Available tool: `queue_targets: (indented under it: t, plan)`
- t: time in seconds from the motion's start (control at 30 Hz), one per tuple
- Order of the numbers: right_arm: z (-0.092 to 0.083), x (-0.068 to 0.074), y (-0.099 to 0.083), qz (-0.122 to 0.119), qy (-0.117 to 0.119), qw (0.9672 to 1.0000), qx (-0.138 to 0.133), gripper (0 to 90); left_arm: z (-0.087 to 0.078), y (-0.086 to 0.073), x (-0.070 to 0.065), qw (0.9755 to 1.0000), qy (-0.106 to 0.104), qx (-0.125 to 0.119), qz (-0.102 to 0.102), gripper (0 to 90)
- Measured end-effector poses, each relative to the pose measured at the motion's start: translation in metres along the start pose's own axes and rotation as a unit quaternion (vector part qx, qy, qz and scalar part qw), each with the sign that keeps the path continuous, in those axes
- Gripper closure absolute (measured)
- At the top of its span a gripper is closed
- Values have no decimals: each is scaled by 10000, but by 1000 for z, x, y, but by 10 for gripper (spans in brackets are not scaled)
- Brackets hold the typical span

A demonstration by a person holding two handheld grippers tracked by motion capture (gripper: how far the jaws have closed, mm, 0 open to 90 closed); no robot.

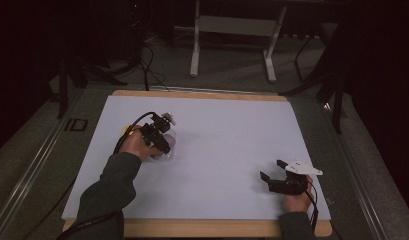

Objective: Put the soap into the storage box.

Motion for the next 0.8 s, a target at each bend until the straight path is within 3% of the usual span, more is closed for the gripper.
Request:
queue_targets:
  t: [0.8]
  plan:
    - [0,0,0,-5,-3,10000,0,146,-1,-15,22,9990,149,-4,-431,502]
Point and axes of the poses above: each handheld gripper's, and its own axes: z roughly forward along the jaws, y roughly out of its top, x roughly to its left, the point moved 5 cm from there along z, roughly forward along the jaws, and after that the axes turned 14 degrees about z, right-handed, at the moved point
